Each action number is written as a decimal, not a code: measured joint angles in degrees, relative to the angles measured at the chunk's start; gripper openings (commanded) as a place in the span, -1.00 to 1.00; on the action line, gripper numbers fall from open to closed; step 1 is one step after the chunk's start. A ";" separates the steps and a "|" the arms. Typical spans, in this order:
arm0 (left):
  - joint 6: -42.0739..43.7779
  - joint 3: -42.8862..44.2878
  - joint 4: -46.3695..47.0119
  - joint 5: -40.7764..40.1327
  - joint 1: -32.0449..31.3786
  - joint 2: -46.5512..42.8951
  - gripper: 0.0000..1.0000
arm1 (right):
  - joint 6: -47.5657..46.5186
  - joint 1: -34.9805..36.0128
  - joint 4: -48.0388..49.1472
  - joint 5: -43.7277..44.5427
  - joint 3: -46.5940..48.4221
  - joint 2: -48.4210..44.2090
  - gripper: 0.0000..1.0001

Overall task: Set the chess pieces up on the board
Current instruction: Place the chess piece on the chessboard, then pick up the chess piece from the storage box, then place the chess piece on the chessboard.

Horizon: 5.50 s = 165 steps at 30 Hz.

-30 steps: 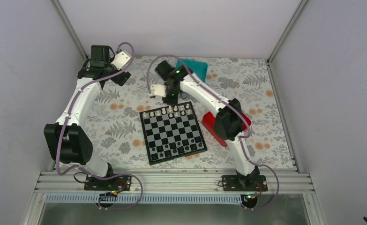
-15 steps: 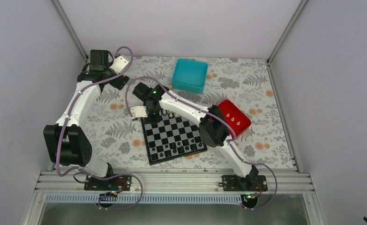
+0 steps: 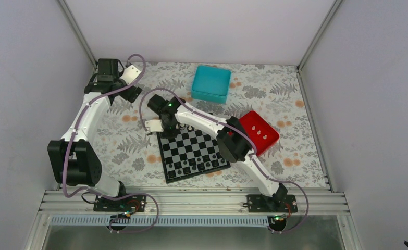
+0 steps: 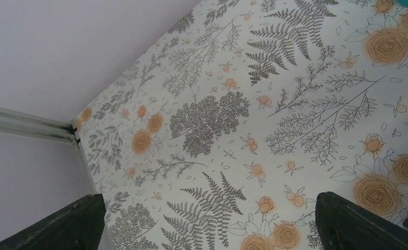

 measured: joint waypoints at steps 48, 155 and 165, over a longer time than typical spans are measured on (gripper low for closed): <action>-0.39 0.17 -1.29 4.87 0.79 -1.22 1.00 | -4.39 -18.47 1.11 -1.05 -18.29 -40.54 -0.14; -1.25 0.00 -2.14 7.02 -1.29 -0.96 1.00 | -7.58 -3.89 -9.29 9.44 -9.33 -18.08 -0.85; -1.25 -1.51 -2.05 7.02 -1.29 -2.80 1.00 | -9.66 -1.42 -8.15 7.28 -6.25 -9.01 -0.83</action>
